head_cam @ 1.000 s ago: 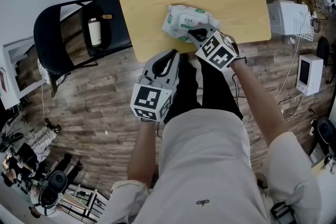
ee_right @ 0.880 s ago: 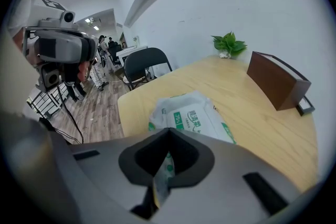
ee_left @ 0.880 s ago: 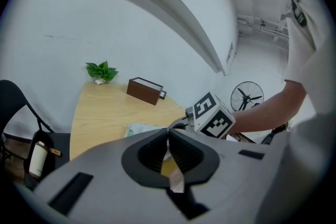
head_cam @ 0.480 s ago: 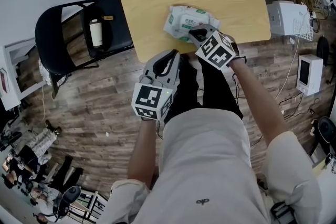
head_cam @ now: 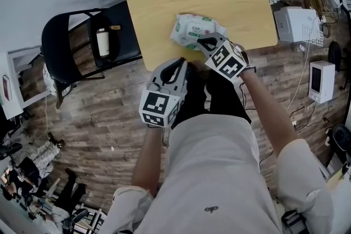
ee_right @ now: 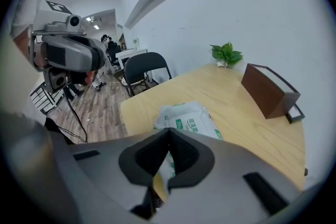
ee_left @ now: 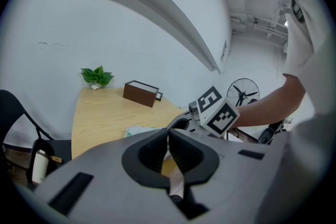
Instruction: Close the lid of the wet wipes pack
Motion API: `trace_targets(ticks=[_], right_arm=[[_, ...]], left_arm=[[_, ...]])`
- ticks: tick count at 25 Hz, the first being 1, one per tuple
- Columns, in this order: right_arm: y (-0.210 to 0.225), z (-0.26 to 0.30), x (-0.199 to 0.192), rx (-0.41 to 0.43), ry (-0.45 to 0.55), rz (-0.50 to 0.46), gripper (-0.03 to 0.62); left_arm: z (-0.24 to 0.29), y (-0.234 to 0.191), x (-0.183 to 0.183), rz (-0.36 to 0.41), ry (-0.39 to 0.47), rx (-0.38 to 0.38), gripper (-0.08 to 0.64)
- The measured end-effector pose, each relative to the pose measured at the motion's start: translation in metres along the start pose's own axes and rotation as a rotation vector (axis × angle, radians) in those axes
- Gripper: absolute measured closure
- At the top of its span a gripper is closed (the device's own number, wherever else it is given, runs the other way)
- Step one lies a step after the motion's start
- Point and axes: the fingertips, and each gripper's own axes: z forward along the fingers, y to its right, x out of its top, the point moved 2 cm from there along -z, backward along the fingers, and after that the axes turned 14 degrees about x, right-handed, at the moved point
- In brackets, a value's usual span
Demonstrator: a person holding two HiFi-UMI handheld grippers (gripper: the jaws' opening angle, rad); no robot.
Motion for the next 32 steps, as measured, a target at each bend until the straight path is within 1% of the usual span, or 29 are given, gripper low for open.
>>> trace_targets(ticks=[4, 8, 14, 17, 23, 27, 32], right_arm=[[-0.009, -0.021, 0.010, -0.011, 0.057, -0.007, 0.592], [-0.022, -0.043, 0.014, -0.023, 0.099, -0.041, 0.592], [-0.049, -0.080, 0.011, -0.044, 0.178, -0.061, 0.592], [-0.066, -0.103, 0.006, -0.052, 0.219, -0.071, 0.592], [-0.107, -0.154, -0.006, -0.054, 0.301, -0.093, 0.592], [-0.129, -0.190, -0.009, -0.063, 0.362, -0.116, 0.592], [-0.152, -0.226, -0.012, -0.071, 0.420, -0.142, 0.592]], left_arm=[[-0.002, 0.003, 0.003, 0.009, 0.002, 0.018, 0.551], [-0.005, 0.015, 0.007, 0.023, 0.005, 0.031, 0.552], [-0.020, 0.049, 0.007, 0.025, 0.016, 0.051, 0.553], [-0.030, 0.070, 0.006, 0.025, 0.031, 0.073, 0.554], [-0.069, 0.116, 0.007, -0.010, 0.106, 0.115, 0.554], [-0.094, 0.145, 0.006, -0.006, 0.152, 0.155, 0.554], [-0.119, 0.168, 0.013, -0.017, 0.214, 0.197, 0.554]])
